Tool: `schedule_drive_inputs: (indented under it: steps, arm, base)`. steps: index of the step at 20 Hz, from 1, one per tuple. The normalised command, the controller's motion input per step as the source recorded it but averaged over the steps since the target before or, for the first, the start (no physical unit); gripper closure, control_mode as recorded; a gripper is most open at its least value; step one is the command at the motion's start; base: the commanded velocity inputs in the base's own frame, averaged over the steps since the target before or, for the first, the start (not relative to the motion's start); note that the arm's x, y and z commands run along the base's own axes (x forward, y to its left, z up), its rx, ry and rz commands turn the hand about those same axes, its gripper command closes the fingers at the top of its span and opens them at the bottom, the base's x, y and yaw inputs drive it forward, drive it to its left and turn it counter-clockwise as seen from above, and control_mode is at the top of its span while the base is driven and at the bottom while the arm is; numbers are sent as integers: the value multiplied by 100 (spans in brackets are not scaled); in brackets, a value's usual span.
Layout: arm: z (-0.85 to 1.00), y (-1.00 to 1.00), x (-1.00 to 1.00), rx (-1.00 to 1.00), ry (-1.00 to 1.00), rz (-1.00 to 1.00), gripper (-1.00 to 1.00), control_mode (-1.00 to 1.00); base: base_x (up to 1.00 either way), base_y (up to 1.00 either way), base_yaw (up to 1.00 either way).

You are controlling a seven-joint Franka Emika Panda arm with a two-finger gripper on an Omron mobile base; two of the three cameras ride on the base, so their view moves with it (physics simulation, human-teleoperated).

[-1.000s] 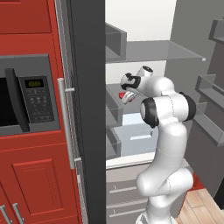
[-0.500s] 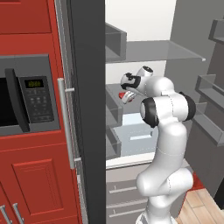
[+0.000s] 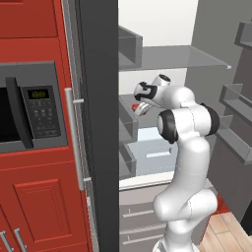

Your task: Take the steak from the fridge and place it on the digital scale on the counter by the fridge. Wait a few seconds for a reading, then move it to the plate on the dining counter.

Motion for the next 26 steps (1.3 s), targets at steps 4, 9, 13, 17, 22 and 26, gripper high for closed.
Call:
schedule_drive_inputs:
  steps: [4,9,13,17,22,26]
  arm:
    - [-3,10,0,0,0,0,100,-100]
    - [-8,0,0,0,0,0,100,-100]
    - [0,-6,-34,0,0,0,100,-100]
    - [13,-13,-67,0,-4,0,100,-100]
    - [38,-9,-81,1,-9,0,100,-100]
    - [55,-3,-81,0,-7,0,100,-100]
  base:
    - [0,0,0]
    - [0,0,0]
    - [0,0,0]
    - [0,0,0]
    - [0,0,0]
    - [0,0,0]
